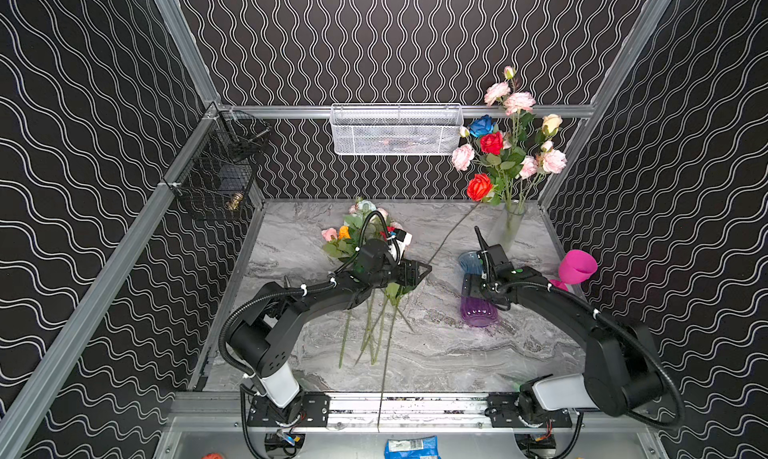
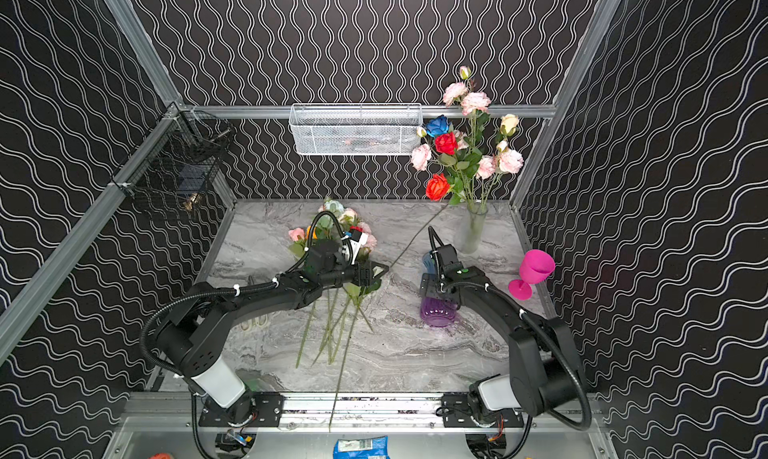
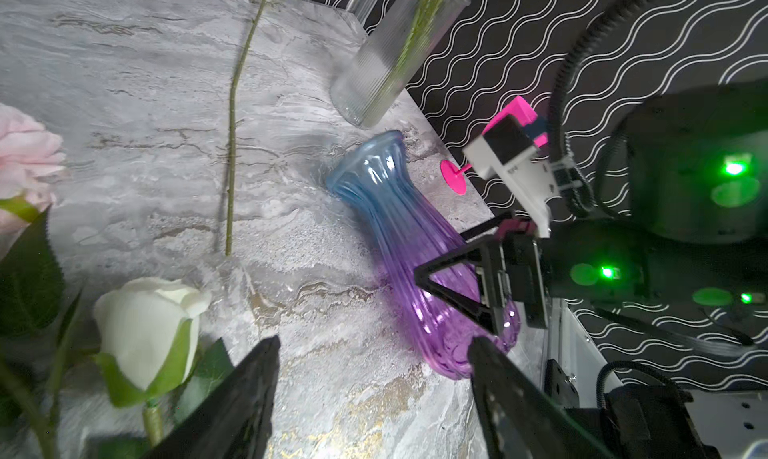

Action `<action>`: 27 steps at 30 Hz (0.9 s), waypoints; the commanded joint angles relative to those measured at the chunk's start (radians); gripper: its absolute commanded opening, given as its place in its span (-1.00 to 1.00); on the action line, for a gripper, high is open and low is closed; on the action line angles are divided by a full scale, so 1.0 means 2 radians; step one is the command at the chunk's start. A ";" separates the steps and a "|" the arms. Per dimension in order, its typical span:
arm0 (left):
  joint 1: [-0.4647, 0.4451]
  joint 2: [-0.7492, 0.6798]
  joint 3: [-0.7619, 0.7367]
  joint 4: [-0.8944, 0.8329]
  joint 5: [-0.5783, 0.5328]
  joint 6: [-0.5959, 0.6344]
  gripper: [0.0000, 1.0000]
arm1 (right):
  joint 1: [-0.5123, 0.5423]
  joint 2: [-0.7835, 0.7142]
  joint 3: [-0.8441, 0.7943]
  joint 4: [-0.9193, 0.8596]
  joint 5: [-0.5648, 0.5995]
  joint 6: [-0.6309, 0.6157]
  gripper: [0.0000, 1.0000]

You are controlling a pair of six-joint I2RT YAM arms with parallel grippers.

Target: Arrange the flowers into the vase

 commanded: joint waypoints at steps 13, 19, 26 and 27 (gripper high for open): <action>0.014 -0.055 -0.019 -0.071 -0.014 0.079 0.56 | 0.154 0.029 0.018 -0.031 0.024 -0.091 0.69; 0.015 -0.022 0.004 -0.106 -0.008 0.116 0.56 | 0.159 -0.006 0.004 -0.025 0.003 -0.090 0.69; 0.038 0.081 0.100 -0.134 0.073 0.190 0.41 | 0.160 -0.004 0.004 -0.029 -0.006 -0.088 0.67; 0.045 0.097 0.113 -0.136 0.094 0.195 0.36 | 0.159 -0.002 0.003 -0.028 -0.007 -0.087 0.67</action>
